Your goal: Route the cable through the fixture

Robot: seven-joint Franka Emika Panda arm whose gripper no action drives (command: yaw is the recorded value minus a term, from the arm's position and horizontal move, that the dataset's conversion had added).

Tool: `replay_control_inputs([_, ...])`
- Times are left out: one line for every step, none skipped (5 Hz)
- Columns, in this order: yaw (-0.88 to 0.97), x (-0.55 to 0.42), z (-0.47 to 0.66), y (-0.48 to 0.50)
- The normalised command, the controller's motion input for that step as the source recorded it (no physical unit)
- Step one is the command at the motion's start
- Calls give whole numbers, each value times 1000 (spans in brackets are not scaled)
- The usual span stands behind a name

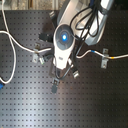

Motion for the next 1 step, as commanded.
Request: replay_control_inputs([291, -233, -193, -335])
